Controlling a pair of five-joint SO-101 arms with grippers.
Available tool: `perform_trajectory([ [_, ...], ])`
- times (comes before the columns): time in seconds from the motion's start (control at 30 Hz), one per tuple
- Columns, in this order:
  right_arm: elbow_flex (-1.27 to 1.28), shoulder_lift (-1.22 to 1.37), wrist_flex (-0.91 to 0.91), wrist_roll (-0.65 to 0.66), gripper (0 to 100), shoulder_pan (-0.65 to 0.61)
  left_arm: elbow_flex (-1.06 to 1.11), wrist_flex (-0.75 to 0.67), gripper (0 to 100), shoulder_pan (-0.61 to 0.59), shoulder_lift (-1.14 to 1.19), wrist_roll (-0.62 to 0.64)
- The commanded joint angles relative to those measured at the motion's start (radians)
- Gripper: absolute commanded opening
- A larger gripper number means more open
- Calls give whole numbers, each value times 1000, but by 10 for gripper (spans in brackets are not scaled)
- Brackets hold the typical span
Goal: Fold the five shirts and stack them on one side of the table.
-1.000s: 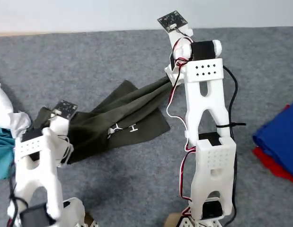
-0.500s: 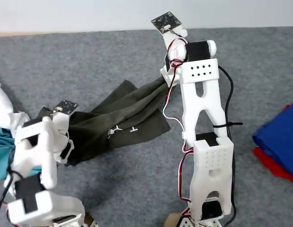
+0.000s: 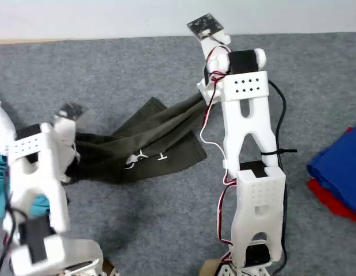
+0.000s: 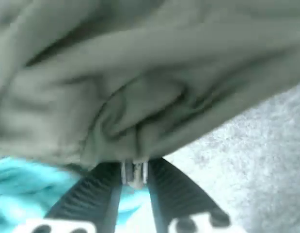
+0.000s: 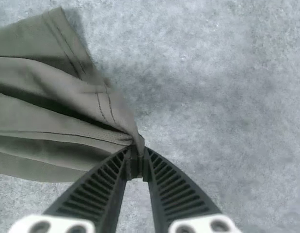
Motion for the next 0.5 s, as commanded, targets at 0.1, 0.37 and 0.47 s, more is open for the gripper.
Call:
perform_trajectory([
  [0.1,-28,-248,15,6,10,74,-239,107,2,6,-374,87],
  [0.37,-28,-518,22,6,10,105,-486,74,2,64,-529,155],
  [0.47,-26,-624,24,5,10,105,-545,31,2,94,-562,155],
])
